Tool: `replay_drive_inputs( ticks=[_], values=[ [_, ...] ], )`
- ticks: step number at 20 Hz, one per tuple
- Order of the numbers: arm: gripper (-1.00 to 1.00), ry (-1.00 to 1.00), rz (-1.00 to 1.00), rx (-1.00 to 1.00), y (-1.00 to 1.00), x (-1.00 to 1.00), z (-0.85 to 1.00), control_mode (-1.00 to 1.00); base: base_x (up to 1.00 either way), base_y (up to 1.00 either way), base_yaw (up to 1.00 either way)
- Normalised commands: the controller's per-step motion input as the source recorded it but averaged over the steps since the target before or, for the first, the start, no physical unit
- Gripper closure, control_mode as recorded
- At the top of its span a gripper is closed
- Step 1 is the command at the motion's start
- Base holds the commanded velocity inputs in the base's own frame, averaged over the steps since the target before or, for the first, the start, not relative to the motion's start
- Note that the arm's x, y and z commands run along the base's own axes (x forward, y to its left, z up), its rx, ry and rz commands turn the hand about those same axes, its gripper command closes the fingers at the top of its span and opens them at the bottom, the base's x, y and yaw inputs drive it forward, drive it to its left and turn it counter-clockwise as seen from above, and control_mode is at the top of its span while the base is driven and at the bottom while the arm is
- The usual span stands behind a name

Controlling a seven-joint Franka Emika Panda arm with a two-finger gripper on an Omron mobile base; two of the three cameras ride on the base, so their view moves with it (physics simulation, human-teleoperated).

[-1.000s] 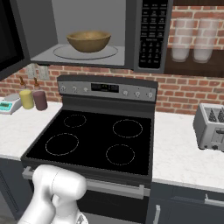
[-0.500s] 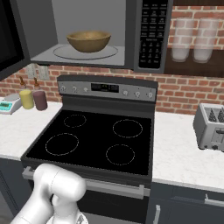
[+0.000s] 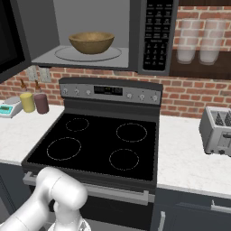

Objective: Open the microwave, place the bowl with waffle inside the microwave, then close the microwave door and turn it on.

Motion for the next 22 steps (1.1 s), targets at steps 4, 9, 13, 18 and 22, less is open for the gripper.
replay_drive_inputs(
  ticks=[4, 9, 13, 18, 22],
  values=[
    [1.00, -0.05, -0.07, 0.00, 0.00, 0.45, 0.00, -1.00, 0.00, 0.00, 0.00],
    [1.00, -0.02, -0.07, 0.00, 0.00, 0.58, -0.01, -1.00, 0.00, 0.00, 0.00],
    [1.00, -0.07, -0.06, 0.00, -0.04, 0.49, 0.00, -1.00, 0.00, 0.00, 0.00],
    [1.00, -0.14, -0.04, 0.00, -0.32, 0.22, 0.08, -1.00, 0.00, 0.00, 0.00],
    [1.00, -0.12, -0.03, 0.00, -0.68, 0.00, 0.37, -1.00, 0.00, 0.00, 0.00]
  ],
)
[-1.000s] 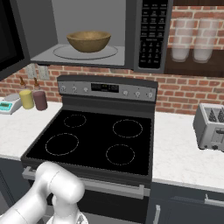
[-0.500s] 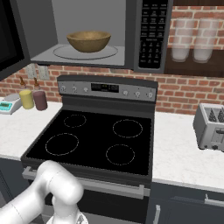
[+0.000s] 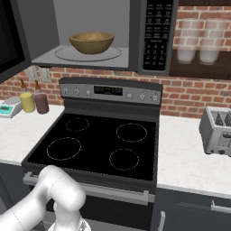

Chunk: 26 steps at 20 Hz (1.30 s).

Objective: Open the microwave, place the bowl with waffle inside the microwave, then close the microwave door and turn it on.

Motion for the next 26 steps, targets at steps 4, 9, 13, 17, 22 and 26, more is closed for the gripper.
replay_drive_inputs(
  ticks=[4, 9, 13, 17, 22, 26],
  values=[
    [1.00, -0.01, -0.03, 0.00, -0.79, 0.00, 0.40, -1.00, 0.00, 0.00, 0.00],
    [1.00, -0.05, -0.02, 0.00, -0.76, 0.00, 0.52, -1.00, 0.00, 0.00, 0.00],
    [1.00, -0.07, -0.02, 0.00, -0.81, 0.00, 0.50, -1.00, 0.00, 0.00, 0.00],
    [1.00, -0.07, -0.01, 0.00, -0.91, 0.00, 0.49, -1.00, 0.00, 0.00, 0.00],
    [1.00, -0.04, -0.02, 0.00, -0.98, 0.00, 0.48, -1.00, 0.00, 0.00, 0.00],
    [1.00, -0.06, -0.03, 0.00, -1.00, -0.01, 0.47, -1.00, 0.00, 0.00, 0.00]
  ],
)
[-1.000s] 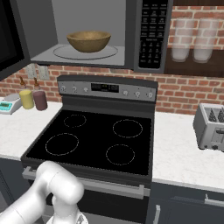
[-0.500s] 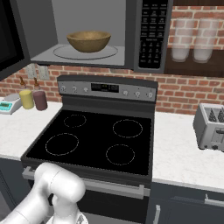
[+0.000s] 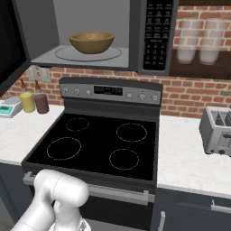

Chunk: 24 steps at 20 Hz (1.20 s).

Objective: Open the microwave, place the bowl with waffle inside the microwave, then close the microwave door and turn it on.

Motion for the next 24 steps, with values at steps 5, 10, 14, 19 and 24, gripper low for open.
replay_drive_inputs(
  ticks=[5, 10, 14, 19, 24],
  values=[
    [1.00, -0.11, -0.03, 0.00, -0.93, 0.00, 0.47, -1.00, 0.00, 0.00, 0.00],
    [1.00, -0.08, 0.00, 0.00, -0.85, 0.05, 0.47, -1.00, 0.00, 0.00, 0.00],
    [1.00, -0.08, 0.00, 0.00, -0.77, 0.16, 0.48, -1.00, 0.00, 0.00, 0.00],
    [1.00, -0.01, 0.00, 0.00, -0.69, 0.21, 0.51, -1.00, 0.00, 0.00, 0.00],
    [1.00, 0.20, 0.00, 0.03, -0.65, 0.30, 0.29, -1.00, 0.00, 0.00, 0.00]
  ],
)
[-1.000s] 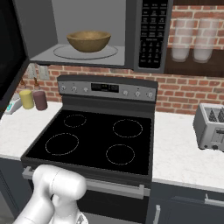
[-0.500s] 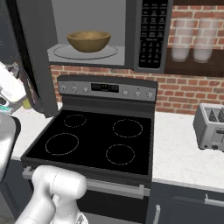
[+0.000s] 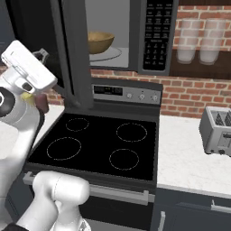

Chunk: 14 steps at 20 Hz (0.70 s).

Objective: Open the microwave, place the bowl with waffle inside the microwave, then close the microwave door and turn it on.

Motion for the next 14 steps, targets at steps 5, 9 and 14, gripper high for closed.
replay_drive_inputs(
  ticks=[5, 9, 14],
  values=[
    [1.00, 0.59, 0.05, 0.03, -0.36, 0.39, 0.04, -1.00, 0.00, 0.00, 0.00],
    [1.00, 0.45, 0.13, 0.01, -0.29, 0.65, -0.02, -1.00, 0.00, 0.00, 0.00],
    [1.00, 0.13, 0.16, 0.01, -0.28, 0.82, -0.13, -1.00, 0.00, 0.00, 0.00]
  ],
)
